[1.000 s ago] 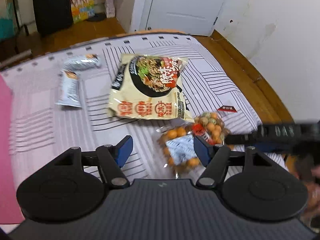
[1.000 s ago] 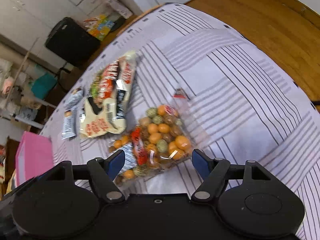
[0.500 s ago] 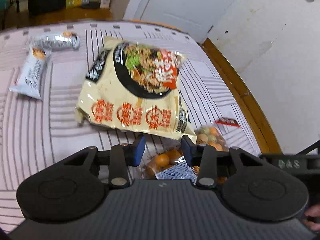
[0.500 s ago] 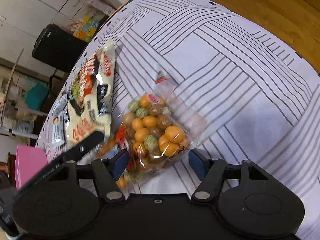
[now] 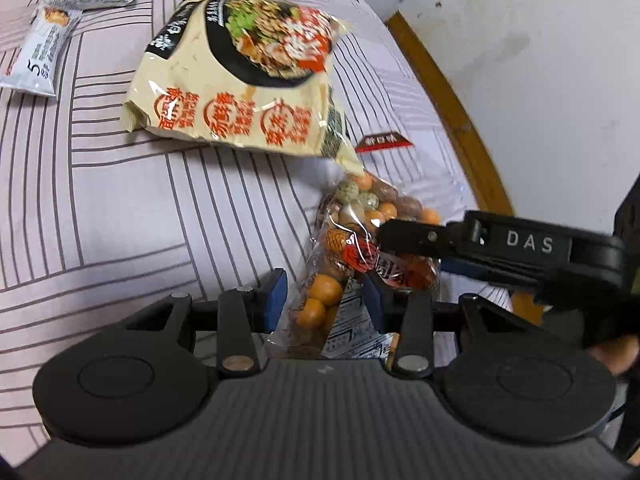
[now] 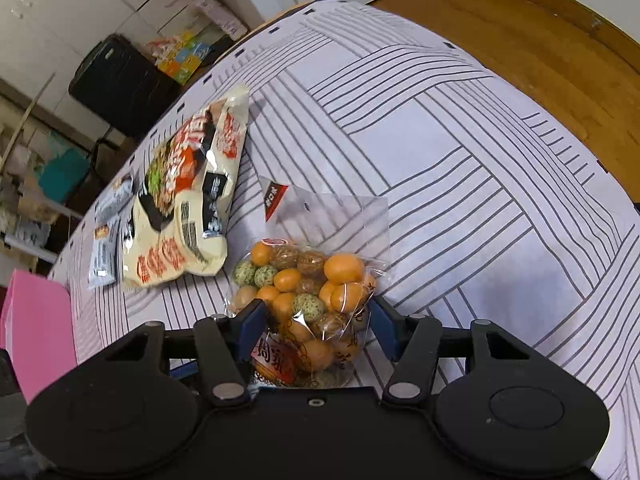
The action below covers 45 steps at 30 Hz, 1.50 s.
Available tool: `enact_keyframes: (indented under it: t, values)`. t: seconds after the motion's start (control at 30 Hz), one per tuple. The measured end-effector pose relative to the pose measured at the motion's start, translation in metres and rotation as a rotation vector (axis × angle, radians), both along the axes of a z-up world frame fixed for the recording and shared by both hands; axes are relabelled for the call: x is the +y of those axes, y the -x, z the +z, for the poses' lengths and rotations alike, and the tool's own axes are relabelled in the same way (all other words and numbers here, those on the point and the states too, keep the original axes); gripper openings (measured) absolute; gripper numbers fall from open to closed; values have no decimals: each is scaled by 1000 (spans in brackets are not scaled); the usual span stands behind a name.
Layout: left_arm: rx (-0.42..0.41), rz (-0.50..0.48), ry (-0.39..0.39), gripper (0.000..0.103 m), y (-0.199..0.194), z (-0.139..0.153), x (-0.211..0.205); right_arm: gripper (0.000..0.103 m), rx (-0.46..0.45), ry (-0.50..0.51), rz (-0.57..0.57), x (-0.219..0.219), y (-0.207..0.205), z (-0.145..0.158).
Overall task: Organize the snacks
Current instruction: 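Grasp the clear bag of mixed coated peanuts with the right gripper, then lift and carry the peanut bag with the right gripper over the pink box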
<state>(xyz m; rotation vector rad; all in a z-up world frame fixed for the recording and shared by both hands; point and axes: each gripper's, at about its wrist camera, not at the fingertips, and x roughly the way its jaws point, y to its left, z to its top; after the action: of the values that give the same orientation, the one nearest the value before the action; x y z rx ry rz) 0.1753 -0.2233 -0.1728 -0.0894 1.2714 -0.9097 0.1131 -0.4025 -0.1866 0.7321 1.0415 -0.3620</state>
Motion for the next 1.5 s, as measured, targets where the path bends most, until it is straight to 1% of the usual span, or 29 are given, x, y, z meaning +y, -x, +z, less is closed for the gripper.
enact_keyframes:
  t: [0.1,0.17,0.2,0.27,0.33,0.4,0.47,0.57,0.77,0.9,1.1,1.2,1.37,1.5]
  values:
    - [-38,-23,-21,41,8,3,-6,68,34,-61,25,5,4,-3]
    - [-80,-48,-43,40,13,6,-13,68,30,-37,30,7,8,-2]
    - [-104,-58,-47,40,16,7,-16,69,35,-44,27,7,6,-4]
    - [-123,-73,-38,41,20,7,-20,73,42,-69,27,5,2,-8]
    - [-122,-79,-35,41,20,6,-20,75,54,-42,47,9,-3,-9]
    - [-89,-69,-25,41,17,3,-15,75,55,-3,72,17,-5,-8]
    - [-87,-73,-25,41,19,4,-13,75,50,28,96,21,-6,-7]
    - [-75,-68,-11,41,22,5,-11,72,46,50,102,24,-3,-3]
    - [-59,-76,-11,41,23,11,-10,72,54,19,84,22,4,1]
    - [-75,-83,-21,41,29,19,-10,71,39,15,97,24,11,8]
    - [-76,-70,-59,41,31,29,-10,72,40,13,147,30,12,16]
    - [-84,-70,-80,41,36,38,-7,72,32,-6,160,29,13,19]
    - [-95,-75,-121,41,41,51,0,72,4,-26,201,36,17,26]
    - [-103,-56,-137,41,45,65,18,71,-34,-38,238,50,20,35]
